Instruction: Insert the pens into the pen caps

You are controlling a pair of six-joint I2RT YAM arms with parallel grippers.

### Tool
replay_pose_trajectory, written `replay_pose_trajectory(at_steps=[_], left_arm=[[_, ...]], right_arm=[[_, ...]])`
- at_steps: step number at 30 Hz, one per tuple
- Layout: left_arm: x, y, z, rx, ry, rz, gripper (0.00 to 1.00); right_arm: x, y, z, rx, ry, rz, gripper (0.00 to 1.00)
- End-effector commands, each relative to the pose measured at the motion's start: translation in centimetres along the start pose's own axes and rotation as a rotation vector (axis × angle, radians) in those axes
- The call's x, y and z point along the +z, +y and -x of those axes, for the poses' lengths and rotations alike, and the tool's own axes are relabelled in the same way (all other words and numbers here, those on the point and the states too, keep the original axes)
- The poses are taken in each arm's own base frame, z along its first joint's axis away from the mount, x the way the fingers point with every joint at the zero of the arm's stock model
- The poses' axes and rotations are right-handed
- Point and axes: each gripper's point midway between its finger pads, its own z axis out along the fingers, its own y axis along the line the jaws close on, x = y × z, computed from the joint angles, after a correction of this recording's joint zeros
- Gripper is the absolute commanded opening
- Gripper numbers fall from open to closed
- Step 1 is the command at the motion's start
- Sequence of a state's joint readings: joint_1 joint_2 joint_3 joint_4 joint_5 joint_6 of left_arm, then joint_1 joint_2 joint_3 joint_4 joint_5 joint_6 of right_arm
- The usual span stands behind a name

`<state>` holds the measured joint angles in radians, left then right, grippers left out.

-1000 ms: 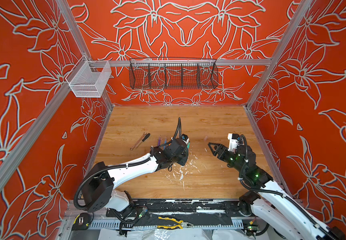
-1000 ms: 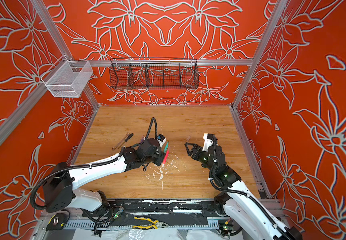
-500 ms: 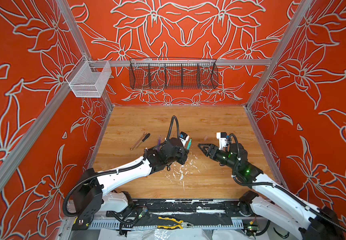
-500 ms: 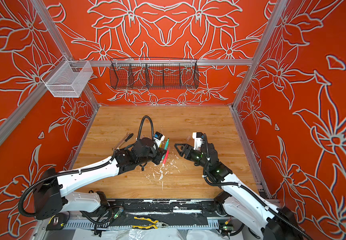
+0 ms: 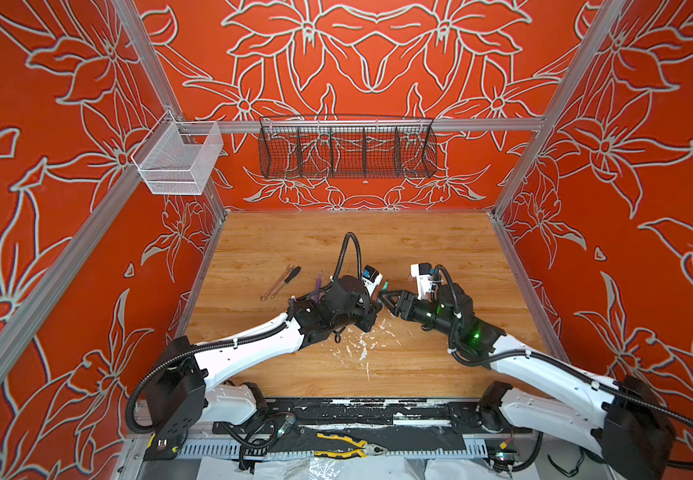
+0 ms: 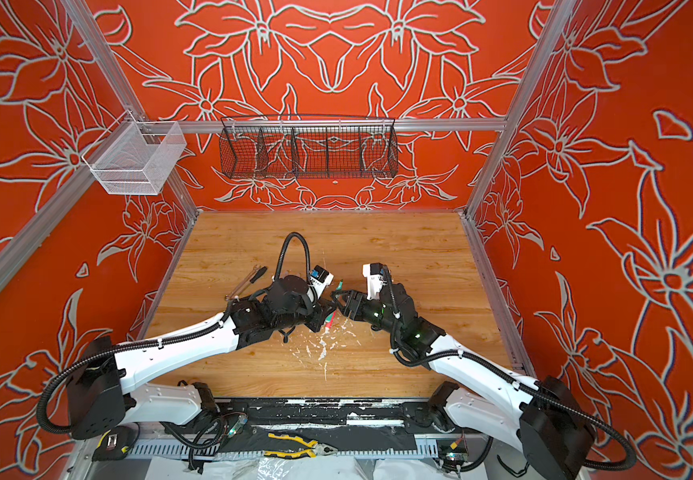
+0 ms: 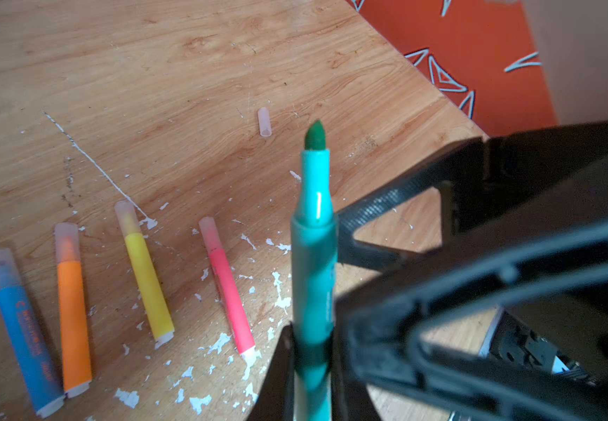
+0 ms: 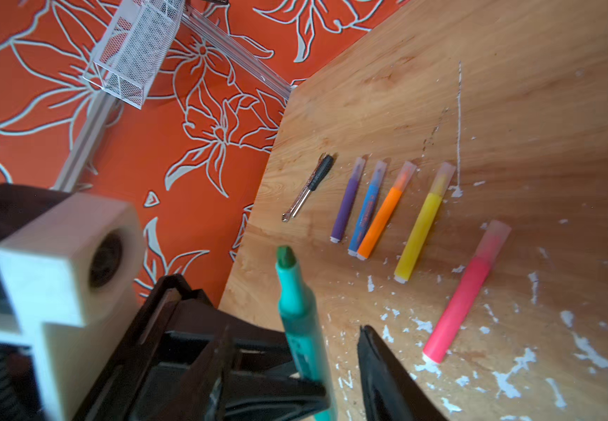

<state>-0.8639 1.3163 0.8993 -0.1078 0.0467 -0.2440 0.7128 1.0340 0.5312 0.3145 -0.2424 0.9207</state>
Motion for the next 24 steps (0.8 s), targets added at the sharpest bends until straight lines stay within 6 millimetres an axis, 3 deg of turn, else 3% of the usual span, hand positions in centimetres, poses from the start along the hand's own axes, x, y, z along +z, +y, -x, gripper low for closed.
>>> replay_pose_trajectory(at_steps=[1,6,16,24], left_arm=[[0.0,-1.0,0.5,0.024,-0.017,-0.063,0.00],[0.2,-1.2,0.4,0.027,-0.011,-0.077,0.00],[1.2,-1.3,-0.2,0.029,0.031,-0.079,0.00],[1.1,-1.2,-0.2,0.035,0.017,-0.080,0.25]], right_arm=[[0.3,0.8,1.4,-0.015,-0.038,-0.004,0.52],[0.6,0.3,1.5,-0.019,-0.044,-0.030,0.43],[0.2,0.1,1.5,-0.005,-0.052,-0.044,0.14],[-0.3,0.0,1.3,0.075,-0.086,0.003,0.04]])
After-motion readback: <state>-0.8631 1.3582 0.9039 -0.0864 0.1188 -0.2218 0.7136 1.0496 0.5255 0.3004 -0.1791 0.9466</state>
